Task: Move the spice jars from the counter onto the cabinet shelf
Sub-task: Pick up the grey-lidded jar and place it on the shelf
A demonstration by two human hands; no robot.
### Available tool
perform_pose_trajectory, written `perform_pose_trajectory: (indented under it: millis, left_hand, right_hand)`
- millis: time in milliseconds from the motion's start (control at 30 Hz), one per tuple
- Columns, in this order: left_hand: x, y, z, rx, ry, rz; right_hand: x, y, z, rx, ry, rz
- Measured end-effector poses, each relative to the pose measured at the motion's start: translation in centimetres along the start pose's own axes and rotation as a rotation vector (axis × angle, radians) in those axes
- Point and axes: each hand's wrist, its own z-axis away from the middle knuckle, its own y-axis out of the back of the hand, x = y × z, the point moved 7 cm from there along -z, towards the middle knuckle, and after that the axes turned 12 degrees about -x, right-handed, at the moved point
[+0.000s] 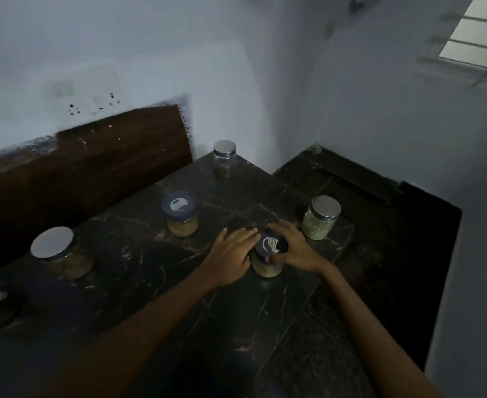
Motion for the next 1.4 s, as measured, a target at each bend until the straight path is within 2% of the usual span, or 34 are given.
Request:
perform_pose_trajectory:
  millis: [67, 167, 233, 333, 500, 700, 967, 1167, 1400]
  left_hand:
    - [0.0, -1.6, -0.2, -0.106, -0.015, -0.056]
    - [-0.2, -2.9, 0.2, -0.223, -0.016, -0.034]
    - [-0.3, -3.1, 0.6, -0.260, -0.013, 0.007]
    - [-0.7, -3.3, 1.3, -0.292, -0.005, 0.035]
    - [-2.0, -2.1, 4.0, -0.186, 0.016, 0.106]
    - [-3.6, -0.1, 8.4, -0.007, 0.054, 0.285]
    - [-2.4, 1.9, 14.0, 0.029, 0.090, 0.502]
    - [-3.0, 1.9, 16.9, 0.083, 0.110, 0.661]
    - [-3.3, 0.3, 18.1, 0.100, 0.188, 0.779]
  right_hand:
    - [1.6, -1.4, -0.3, -0.020, -0.017, -0.075]
    - [2.5, -1.8, -0.7, 0.087, 0.019, -0.113]
    - [2.5, -1.8, -1.0, 0.130, 0.026, -0.122]
    - [1.8, -2.0, -1.2, 0.104, 0.041, -0.158]
    - [-1.3, -1.8, -1.4, 0.001, 0.119, -0.336]
    - [-7.0, -2.2, -1.4, -0.123, 0.195, -0.386]
    - [-13.6, -3.3, 0.5, -0.220, 0.332, -0.506]
    - [-16.8, -4.8, 0.7, -0.256, 0.365, -0.399]
    - [-17.6, -6.9, 0.1, -0.140, 0.277, 0.018]
